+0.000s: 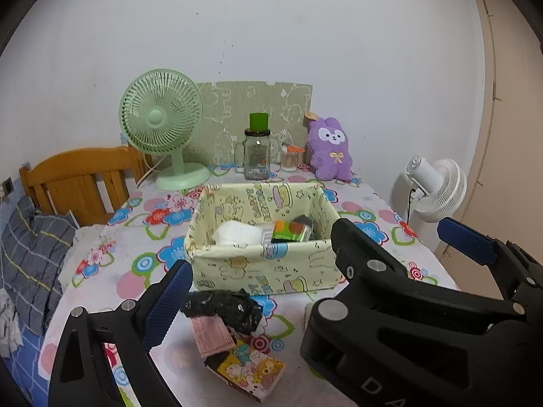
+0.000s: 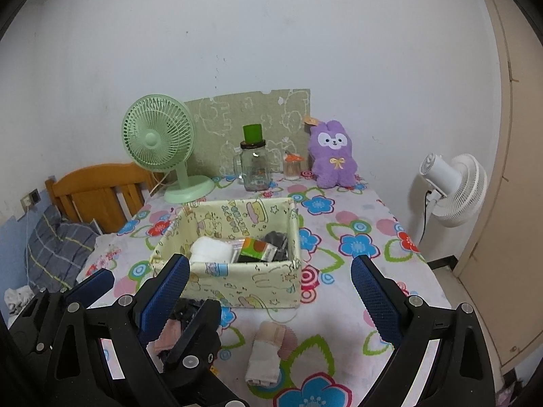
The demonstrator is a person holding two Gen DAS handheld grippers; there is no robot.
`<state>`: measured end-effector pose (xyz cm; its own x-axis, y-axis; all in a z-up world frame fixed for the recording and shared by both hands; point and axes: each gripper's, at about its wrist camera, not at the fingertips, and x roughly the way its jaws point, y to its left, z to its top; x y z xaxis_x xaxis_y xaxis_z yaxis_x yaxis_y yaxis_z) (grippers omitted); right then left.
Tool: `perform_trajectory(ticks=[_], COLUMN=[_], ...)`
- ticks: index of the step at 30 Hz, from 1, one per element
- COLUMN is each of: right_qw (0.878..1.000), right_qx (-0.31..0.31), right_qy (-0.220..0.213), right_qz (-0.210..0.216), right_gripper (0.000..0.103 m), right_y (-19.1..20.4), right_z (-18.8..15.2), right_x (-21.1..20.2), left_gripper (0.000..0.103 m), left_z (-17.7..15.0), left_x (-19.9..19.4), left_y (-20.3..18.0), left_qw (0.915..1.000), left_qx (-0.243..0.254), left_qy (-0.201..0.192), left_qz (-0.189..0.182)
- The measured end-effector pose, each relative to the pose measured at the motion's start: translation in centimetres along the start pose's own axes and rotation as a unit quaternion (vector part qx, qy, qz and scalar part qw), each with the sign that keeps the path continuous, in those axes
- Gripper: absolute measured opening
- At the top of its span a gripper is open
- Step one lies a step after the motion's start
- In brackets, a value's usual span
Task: Organize soft objects
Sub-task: 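Withdraw both open tools from the basket toward the remaining items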
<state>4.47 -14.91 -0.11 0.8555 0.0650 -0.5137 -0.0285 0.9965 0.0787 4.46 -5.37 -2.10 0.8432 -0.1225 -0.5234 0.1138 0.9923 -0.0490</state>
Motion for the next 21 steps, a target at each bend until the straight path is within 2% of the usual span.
perform_trajectory(ticks=[8,13,21], right_qw=[1.0,1.0,1.0], right_qx=[0.003,-0.006,0.003], right_qy=[0.006,0.008,0.03], right_qz=[0.009,-0.004,-0.005], right_gripper=[0.098,0.098,0.098], right_y=[0.0,0.3,0.1], right_z=[-1.9,-3.1,-4.9], right_x=[0.9,1.0,2.3], left_gripper=[0.099,0.099,0.099], left_z=[-1.8,-2.9,-4.6], left_x=[0.9,0.8,2.2], left_y=[0.1,0.3,0.4], left_qw=[0.9999,0.9998,0.9993], left_qx=[-0.004,-0.004,-0.006], left_qy=[0.014,0.007,0.031], left_qz=[0.002,0.017,0.019])
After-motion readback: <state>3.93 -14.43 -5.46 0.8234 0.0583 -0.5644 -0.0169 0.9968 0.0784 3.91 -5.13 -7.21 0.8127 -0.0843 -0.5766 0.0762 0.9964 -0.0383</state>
